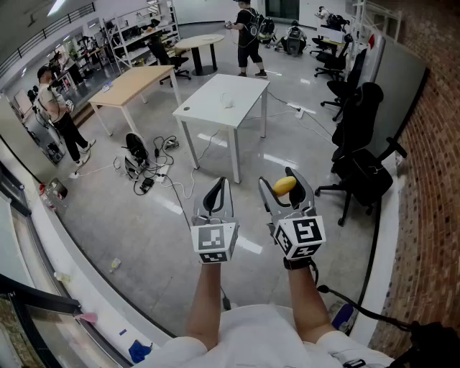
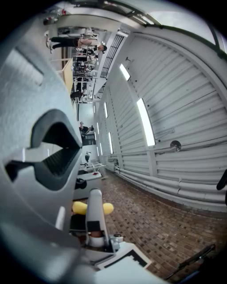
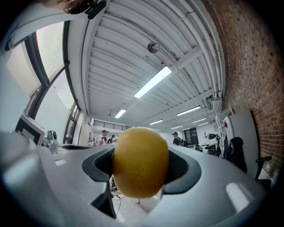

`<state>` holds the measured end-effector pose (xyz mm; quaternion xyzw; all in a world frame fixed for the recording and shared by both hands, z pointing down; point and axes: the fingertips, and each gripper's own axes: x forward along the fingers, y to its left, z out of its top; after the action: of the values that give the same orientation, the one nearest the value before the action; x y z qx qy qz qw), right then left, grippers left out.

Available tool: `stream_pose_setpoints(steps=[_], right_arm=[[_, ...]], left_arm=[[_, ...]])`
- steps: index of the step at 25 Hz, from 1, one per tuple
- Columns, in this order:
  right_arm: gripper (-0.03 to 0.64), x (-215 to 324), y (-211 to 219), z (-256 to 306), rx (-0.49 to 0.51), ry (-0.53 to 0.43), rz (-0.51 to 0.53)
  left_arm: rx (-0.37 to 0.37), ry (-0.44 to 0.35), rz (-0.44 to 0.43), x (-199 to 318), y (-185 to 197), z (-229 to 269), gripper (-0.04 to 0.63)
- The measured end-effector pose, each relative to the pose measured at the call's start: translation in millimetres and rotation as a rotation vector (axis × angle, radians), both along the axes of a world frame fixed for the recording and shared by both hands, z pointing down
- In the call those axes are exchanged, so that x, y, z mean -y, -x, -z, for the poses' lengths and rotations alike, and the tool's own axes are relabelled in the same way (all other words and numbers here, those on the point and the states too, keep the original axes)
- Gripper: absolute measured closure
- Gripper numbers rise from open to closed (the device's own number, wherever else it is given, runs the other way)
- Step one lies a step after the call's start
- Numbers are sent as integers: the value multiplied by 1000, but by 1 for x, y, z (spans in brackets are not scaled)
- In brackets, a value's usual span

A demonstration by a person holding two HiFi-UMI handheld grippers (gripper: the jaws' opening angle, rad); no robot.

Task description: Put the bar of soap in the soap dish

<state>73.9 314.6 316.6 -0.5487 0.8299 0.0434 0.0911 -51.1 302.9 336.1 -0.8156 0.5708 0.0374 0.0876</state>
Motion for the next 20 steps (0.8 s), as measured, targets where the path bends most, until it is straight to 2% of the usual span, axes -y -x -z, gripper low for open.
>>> stream_pose_setpoints(steps=[12, 20], right_arm=[[319, -14, -13, -9, 25, 32, 13], [319, -23, -17, -28, 17, 88, 63]], left_arm=[[-4, 26, -34, -7, -26, -7, 594], [7, 71, -16, -17, -40, -24, 594]])
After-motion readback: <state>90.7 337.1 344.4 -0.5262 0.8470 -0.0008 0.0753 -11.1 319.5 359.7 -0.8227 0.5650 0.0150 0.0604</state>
